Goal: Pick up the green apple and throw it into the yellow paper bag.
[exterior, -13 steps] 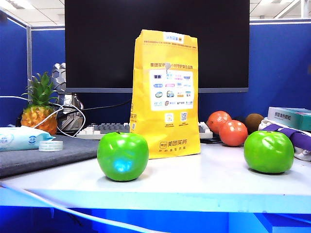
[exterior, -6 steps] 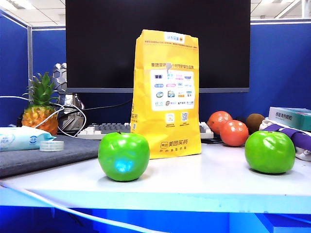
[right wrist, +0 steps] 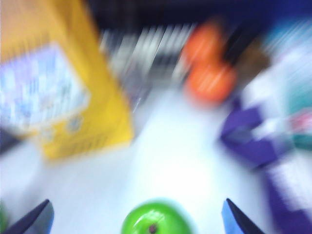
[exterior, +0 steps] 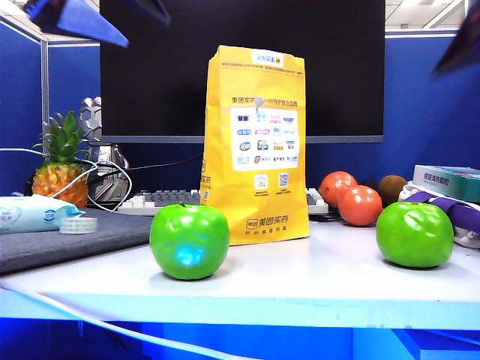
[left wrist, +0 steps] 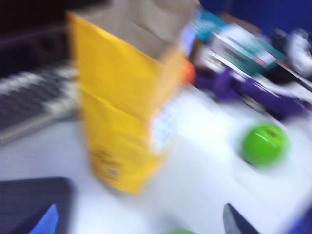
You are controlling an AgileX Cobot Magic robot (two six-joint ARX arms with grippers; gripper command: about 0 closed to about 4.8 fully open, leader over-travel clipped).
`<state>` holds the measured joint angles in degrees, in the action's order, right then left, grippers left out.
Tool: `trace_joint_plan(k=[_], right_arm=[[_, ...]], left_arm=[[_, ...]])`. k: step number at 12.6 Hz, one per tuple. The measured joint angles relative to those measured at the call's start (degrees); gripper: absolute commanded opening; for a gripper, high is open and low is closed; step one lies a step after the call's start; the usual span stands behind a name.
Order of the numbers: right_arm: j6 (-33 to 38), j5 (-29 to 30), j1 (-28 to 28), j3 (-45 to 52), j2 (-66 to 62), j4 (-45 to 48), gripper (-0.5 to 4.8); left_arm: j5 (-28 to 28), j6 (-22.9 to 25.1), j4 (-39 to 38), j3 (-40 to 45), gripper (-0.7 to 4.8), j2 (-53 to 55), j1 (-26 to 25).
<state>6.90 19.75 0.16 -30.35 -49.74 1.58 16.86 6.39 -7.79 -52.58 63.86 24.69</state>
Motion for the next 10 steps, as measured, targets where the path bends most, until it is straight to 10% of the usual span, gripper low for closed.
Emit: trace_joint_plan(k=[3,10], right_arm=[[-6.43,4.07,0.04,-7.78,-16.5,-5.64,4.79],[-9.44,4.07,6.16,-9.79,-31.47,-9.18,4.79]], left_arm=[[9.14,0.33,-4.46,-0.07,4.79,2.25,5.31],[8.26,-0.85,-1.84,-0.09,4.79,5.33,15.5]])
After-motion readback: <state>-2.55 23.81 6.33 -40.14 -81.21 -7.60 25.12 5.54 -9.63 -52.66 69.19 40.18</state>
